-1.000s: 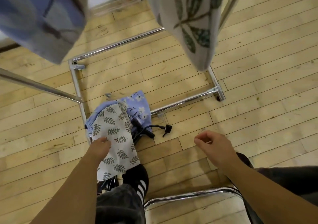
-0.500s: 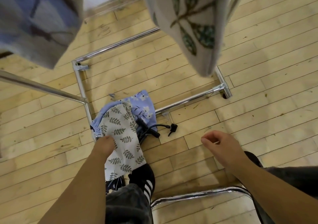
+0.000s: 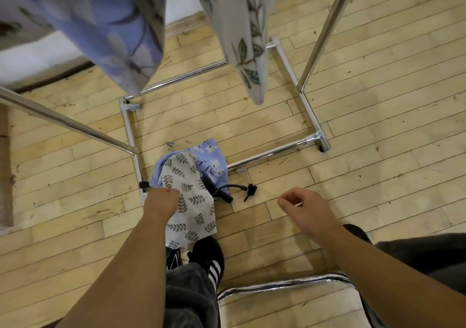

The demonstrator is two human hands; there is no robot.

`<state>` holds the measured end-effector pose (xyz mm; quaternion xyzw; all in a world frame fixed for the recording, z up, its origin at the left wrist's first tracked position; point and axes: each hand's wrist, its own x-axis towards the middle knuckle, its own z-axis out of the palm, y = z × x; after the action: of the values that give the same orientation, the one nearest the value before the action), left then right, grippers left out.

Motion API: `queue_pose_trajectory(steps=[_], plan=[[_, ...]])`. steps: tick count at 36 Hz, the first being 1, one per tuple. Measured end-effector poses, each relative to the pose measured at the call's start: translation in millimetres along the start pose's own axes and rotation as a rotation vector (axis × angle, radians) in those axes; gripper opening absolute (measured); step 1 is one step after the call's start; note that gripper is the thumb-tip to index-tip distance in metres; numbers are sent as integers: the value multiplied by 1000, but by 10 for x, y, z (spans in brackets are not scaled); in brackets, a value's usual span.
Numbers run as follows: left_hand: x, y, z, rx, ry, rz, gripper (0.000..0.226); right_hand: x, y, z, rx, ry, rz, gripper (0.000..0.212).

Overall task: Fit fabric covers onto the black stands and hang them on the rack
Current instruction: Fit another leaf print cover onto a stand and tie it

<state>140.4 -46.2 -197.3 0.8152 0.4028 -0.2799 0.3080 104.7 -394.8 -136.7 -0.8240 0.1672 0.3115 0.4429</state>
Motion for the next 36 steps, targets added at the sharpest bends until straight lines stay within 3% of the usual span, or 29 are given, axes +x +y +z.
queue_pose_trajectory(steps=[6, 16, 20, 24, 36], plan=[[-207, 171, 201, 51, -45, 56, 31, -63, -97, -15, 9, -14, -24, 6], [-671, 318, 633, 177, -72, 287, 35, -12, -87, 47, 24, -10, 9, 14], [-834, 445, 731, 234, -182, 379, 25, 0, -67, 60, 47, -26, 34, 15], [-937, 552, 829, 236, -279, 437, 29, 9, -56, 71, 63, -59, 87, 17], [-1214, 960, 1015, 49, -581, 571, 34, 57, -56, 93, 313, -117, 271, 41]])
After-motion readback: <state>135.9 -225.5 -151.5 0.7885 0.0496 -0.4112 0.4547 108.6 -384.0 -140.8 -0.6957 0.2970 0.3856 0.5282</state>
